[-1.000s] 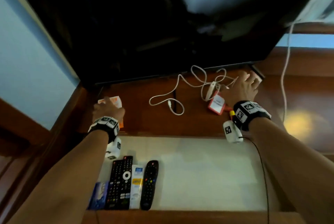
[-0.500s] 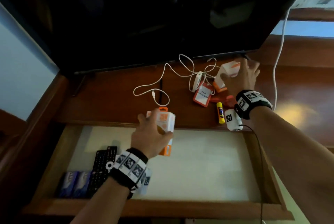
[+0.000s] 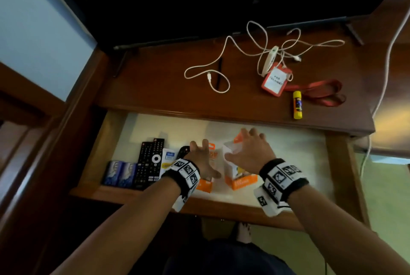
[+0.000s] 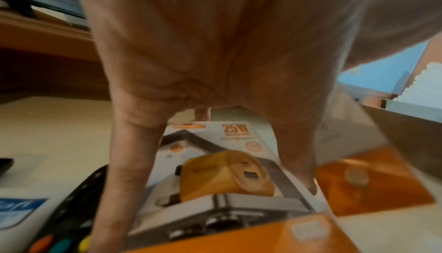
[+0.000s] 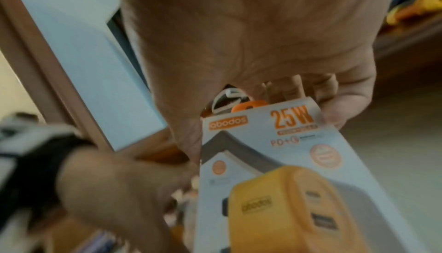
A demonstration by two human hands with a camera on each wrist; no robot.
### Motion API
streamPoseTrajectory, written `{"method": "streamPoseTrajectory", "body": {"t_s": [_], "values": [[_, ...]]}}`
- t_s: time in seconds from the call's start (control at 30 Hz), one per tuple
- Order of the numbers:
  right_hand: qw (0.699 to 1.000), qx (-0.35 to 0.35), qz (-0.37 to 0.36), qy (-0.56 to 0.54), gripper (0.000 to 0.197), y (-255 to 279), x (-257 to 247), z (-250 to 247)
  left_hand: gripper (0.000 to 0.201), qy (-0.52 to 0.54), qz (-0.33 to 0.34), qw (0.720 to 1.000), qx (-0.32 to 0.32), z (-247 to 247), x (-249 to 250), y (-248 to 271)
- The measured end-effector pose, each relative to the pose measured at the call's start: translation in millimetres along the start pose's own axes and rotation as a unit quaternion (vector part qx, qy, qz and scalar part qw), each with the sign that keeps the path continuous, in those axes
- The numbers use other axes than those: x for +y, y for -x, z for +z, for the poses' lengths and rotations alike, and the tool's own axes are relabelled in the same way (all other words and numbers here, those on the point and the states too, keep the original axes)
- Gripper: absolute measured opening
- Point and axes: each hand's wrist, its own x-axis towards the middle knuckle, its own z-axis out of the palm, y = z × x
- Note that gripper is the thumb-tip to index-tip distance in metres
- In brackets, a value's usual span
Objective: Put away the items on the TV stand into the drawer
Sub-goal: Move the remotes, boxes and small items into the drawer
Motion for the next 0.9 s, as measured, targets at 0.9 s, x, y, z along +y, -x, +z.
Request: {"method": "streamPoseTrajectory", "body": {"t_s": [0.9], "values": [[0.983, -0.143, 0.114, -0.025, 0.083, -30.3, 5.8, 62.3, 0.076, -0.178, 0.094, 0.978, 0.048, -5.6, -16.0, 3.4]]}}
